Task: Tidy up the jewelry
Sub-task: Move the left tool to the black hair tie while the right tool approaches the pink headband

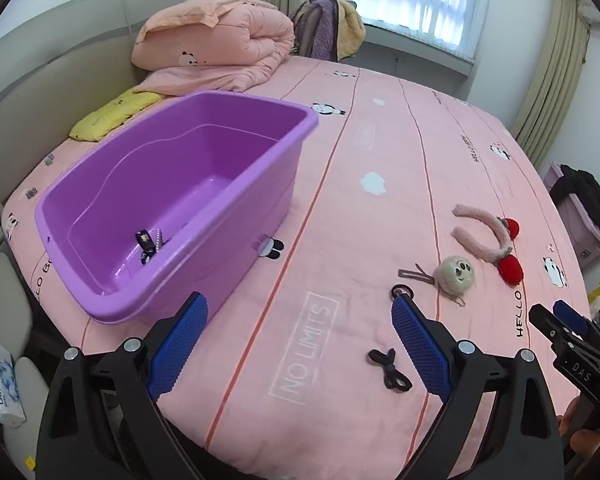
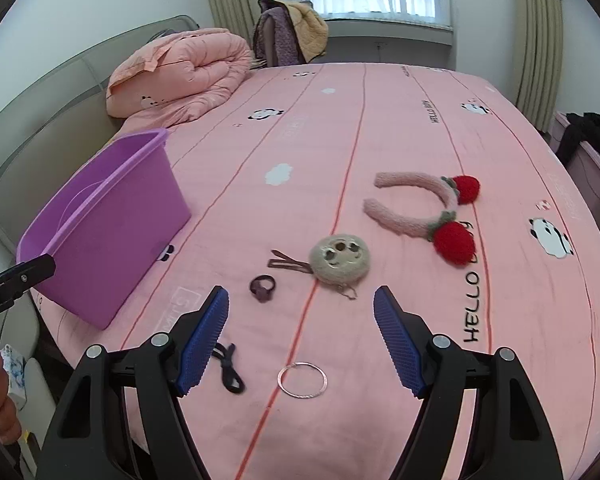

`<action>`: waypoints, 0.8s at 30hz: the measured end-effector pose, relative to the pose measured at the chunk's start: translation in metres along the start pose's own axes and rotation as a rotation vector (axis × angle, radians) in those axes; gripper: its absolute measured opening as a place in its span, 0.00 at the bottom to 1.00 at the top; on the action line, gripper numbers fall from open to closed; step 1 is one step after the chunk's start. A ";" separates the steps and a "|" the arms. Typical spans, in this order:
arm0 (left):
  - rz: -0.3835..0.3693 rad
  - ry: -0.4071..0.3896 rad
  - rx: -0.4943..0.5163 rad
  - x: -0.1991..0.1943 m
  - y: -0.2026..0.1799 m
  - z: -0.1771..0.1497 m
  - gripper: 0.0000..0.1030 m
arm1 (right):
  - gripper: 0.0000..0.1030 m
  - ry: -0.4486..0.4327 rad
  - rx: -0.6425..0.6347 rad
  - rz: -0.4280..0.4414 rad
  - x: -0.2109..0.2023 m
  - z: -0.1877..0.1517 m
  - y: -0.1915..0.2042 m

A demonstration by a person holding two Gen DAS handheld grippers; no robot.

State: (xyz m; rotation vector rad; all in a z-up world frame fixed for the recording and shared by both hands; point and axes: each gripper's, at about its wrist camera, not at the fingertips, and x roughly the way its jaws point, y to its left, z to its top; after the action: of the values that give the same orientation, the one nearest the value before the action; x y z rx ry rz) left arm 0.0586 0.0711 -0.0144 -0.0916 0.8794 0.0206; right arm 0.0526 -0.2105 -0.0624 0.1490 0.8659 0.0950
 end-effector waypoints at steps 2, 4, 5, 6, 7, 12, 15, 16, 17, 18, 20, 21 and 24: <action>-0.008 0.008 0.008 0.005 -0.010 -0.006 0.90 | 0.70 0.005 0.014 -0.023 -0.001 -0.005 -0.014; -0.003 0.012 0.015 0.010 -0.019 -0.014 0.91 | 0.70 0.009 0.030 -0.033 -0.003 -0.014 -0.027; -0.001 0.016 0.017 0.013 -0.022 -0.018 0.91 | 0.70 0.013 0.038 -0.034 -0.002 -0.017 -0.034; 0.003 0.022 0.017 0.017 -0.027 -0.023 0.91 | 0.70 0.018 0.045 -0.034 -0.002 -0.020 -0.040; 0.007 0.026 0.017 0.021 -0.030 -0.028 0.91 | 0.70 0.021 0.052 -0.034 -0.001 -0.024 -0.046; 0.030 0.086 0.012 0.045 -0.041 -0.050 0.91 | 0.70 0.032 0.055 -0.030 0.009 -0.032 -0.064; 0.037 0.123 0.013 0.057 -0.048 -0.061 0.91 | 0.70 0.046 0.057 -0.028 0.019 -0.035 -0.075; 0.039 0.130 0.014 0.060 -0.050 -0.064 0.91 | 0.70 0.052 0.057 -0.027 0.024 -0.036 -0.080; 0.046 0.134 0.015 0.062 -0.052 -0.067 0.91 | 0.70 0.056 0.056 -0.025 0.027 -0.036 -0.084; 0.049 0.137 0.016 0.065 -0.055 -0.069 0.91 | 0.70 0.062 0.053 -0.023 0.032 -0.037 -0.087; 0.053 0.152 0.019 0.071 -0.059 -0.074 0.91 | 0.70 0.067 0.045 -0.017 0.040 -0.036 -0.091; 0.051 0.168 0.019 0.074 -0.061 -0.078 0.91 | 0.70 0.070 0.041 -0.015 0.044 -0.036 -0.093; 0.047 0.215 0.013 0.086 -0.065 -0.089 0.91 | 0.70 0.076 0.029 -0.006 0.056 -0.034 -0.097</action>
State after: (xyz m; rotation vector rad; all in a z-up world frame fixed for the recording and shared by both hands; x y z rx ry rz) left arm 0.0486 -0.0034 -0.1318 -0.0619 1.0959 0.0495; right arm 0.0648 -0.2949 -0.1428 0.1708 0.9436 0.0826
